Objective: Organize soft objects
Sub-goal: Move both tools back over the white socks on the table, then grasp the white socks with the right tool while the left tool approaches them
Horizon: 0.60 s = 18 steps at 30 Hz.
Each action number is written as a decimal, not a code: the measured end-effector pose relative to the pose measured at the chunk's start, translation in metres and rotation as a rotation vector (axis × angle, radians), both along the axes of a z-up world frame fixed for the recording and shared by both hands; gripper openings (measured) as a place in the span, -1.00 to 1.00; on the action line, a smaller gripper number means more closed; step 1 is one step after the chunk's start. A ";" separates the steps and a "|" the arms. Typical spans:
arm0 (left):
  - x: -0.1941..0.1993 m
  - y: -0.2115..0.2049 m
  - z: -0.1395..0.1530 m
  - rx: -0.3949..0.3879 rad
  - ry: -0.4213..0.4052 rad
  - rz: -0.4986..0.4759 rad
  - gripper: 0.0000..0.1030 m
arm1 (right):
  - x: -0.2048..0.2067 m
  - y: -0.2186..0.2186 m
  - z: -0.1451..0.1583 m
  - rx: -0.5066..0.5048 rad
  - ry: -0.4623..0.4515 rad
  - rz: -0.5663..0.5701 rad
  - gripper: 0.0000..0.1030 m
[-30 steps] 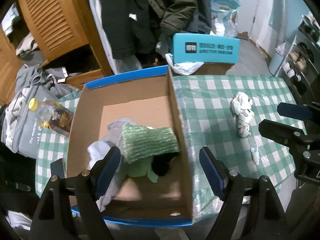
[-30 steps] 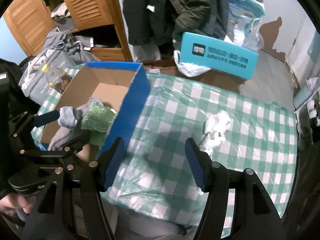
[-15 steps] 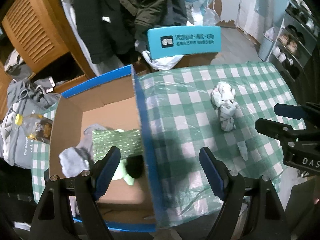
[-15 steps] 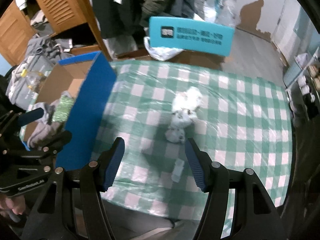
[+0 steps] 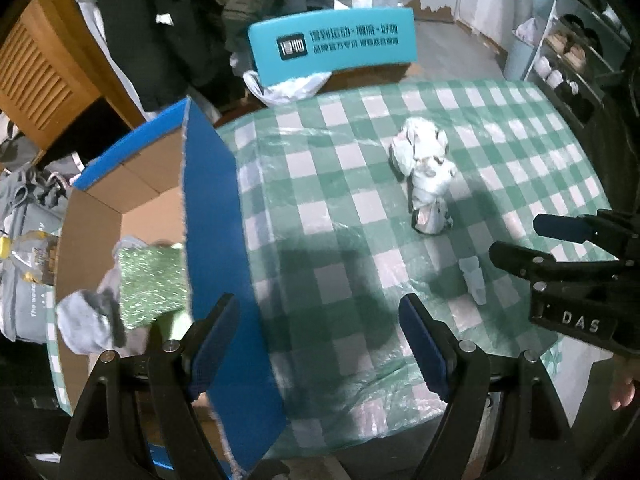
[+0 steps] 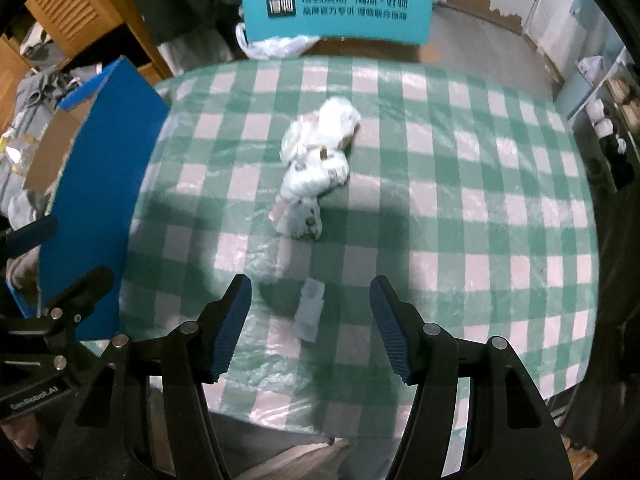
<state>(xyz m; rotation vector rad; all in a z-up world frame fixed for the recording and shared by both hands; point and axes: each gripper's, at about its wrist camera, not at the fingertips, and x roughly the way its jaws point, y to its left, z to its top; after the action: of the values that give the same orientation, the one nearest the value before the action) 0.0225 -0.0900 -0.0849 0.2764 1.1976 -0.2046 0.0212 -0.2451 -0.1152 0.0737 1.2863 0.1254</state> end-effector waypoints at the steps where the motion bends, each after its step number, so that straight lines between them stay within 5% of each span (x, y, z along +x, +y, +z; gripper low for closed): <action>1: 0.000 -0.001 -0.003 0.001 0.008 0.000 0.60 | 0.000 0.001 -0.004 -0.002 0.008 0.001 0.21; 18: 0.004 -0.014 -0.039 0.034 0.054 -0.001 0.69 | 0.000 0.002 -0.060 -0.008 0.122 -0.002 0.03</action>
<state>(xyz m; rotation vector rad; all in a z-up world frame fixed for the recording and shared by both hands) 0.0262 -0.1037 -0.1243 0.3028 1.2548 -0.1934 0.0208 -0.2435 -0.1750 0.0763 1.4089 0.1153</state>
